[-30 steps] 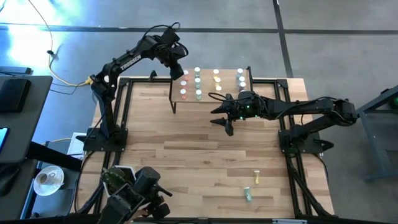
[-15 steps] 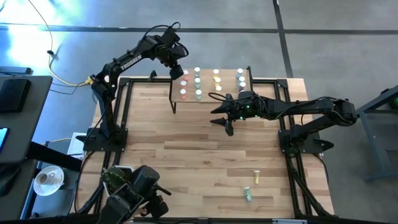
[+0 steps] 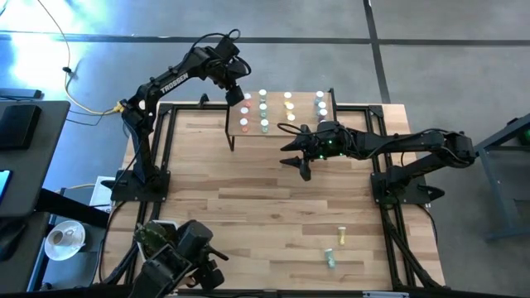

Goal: Pick and place medicine bottles onto shelf by color
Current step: Put the red medicine bottle on the shelf

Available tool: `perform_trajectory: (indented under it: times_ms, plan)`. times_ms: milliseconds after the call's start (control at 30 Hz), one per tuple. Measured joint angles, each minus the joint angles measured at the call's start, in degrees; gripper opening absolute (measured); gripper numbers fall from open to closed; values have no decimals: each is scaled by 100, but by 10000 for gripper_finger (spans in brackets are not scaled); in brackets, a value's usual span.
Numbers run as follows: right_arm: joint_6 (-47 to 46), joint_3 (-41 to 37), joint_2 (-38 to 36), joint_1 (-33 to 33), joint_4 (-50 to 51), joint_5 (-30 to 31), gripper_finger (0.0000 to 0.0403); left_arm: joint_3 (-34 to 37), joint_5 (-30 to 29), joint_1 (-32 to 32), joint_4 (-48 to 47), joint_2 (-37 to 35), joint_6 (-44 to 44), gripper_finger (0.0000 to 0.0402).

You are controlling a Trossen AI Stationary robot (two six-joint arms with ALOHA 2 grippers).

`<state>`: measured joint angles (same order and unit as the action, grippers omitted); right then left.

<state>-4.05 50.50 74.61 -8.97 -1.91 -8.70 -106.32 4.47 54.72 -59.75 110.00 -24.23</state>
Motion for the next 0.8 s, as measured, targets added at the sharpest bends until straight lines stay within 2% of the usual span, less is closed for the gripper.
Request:
perform_trajectory:
  times_ms: [333,800]
  plan:
    - [0,0,0,1,0,0,201,-49,-24,-11,2,-61,0,204]
    - [-44,0,0,0,0,-1,201,-848,2,-87,-348,-77,150,203]
